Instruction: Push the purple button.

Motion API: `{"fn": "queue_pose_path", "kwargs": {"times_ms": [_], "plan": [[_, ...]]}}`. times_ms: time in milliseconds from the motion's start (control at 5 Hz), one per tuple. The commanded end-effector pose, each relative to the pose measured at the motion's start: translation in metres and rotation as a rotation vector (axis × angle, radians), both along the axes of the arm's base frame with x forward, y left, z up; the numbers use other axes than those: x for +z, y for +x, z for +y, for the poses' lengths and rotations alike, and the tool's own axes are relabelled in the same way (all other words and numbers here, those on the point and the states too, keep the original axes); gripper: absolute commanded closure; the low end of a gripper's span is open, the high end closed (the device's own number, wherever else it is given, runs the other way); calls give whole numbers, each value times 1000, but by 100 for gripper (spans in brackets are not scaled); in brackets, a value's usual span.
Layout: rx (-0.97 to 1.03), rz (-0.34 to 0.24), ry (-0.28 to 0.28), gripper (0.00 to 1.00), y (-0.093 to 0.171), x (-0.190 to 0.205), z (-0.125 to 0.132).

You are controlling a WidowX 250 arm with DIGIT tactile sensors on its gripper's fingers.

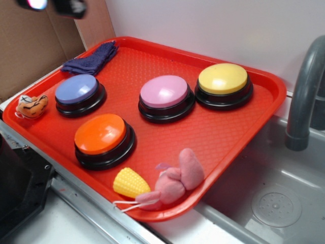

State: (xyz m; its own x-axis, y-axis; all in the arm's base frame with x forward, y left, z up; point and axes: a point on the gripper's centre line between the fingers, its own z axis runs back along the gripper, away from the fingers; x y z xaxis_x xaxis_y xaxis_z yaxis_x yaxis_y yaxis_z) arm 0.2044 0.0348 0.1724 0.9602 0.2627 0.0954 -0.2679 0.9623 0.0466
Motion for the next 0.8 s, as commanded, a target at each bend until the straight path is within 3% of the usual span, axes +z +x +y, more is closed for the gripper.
{"fn": "queue_pose_path", "kwargs": {"times_ms": [0, 200, 400, 600], "plan": [[41, -90, 48, 0, 15, -83, 30], [115, -77, -6, 0, -3, -103, 62], [208, -69, -1, 0, -14, -108, 80], [194, -42, 46, 0, -7, -114, 77]]}}
